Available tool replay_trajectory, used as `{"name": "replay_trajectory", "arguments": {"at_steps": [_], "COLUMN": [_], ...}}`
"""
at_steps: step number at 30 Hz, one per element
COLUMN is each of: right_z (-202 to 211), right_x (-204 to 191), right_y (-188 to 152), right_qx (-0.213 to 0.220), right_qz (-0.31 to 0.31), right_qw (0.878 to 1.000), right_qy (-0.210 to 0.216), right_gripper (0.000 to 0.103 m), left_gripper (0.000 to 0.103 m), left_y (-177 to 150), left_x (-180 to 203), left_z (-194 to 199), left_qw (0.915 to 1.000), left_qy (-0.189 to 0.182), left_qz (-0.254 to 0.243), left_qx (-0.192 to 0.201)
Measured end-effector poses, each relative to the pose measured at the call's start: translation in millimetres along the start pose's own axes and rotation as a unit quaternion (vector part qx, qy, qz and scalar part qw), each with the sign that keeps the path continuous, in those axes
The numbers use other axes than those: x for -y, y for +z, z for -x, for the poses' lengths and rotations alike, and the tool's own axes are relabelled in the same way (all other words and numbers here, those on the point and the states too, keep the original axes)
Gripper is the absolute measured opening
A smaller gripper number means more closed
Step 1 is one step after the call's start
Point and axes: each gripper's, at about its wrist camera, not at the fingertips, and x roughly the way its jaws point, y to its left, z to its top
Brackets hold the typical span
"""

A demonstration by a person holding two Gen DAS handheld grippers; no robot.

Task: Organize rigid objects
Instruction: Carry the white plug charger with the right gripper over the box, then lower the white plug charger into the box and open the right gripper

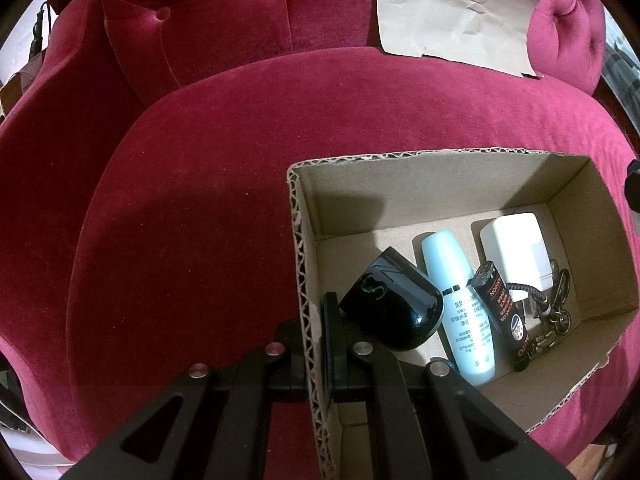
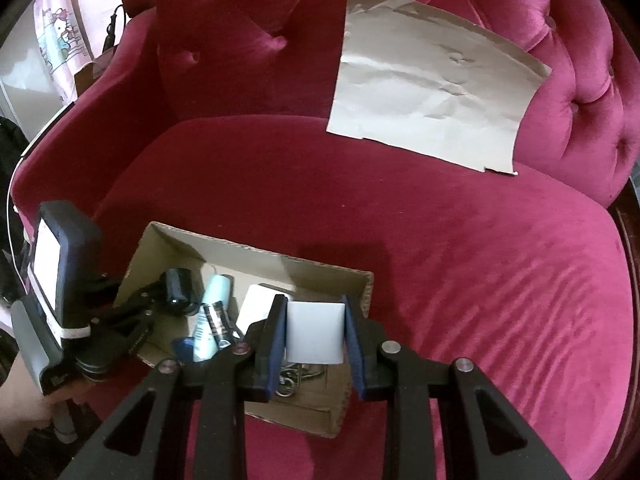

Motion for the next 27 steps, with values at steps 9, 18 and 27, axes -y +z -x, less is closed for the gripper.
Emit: {"name": "replay_trajectory", "arguments": {"at_steps": [9, 18, 27], "right_z": [-11, -24, -28], "right_x": [-16, -26, -25], "right_y": [-5, -11, -12], "right_qx": [-0.008, -0.013, -0.013], "right_qz": [0.007, -0.003, -0.013], "right_qw": [1.000, 1.000, 1.000], "right_qy": [0.007, 0.001, 0.000], "right_gripper": [0.028, 0.028, 0.028], "left_gripper": [0.004, 0.005, 0.005], "left_y": [0, 0, 0], "left_x": [0, 0, -1], "left_z": [0, 0, 0], "left_qw": [1.0000, 1.0000, 1.0000], "left_qy": [0.000, 0.000, 0.000], "left_qz": [0.000, 0.000, -0.001], "left_qx": [0.000, 0.000, 0.000]}}
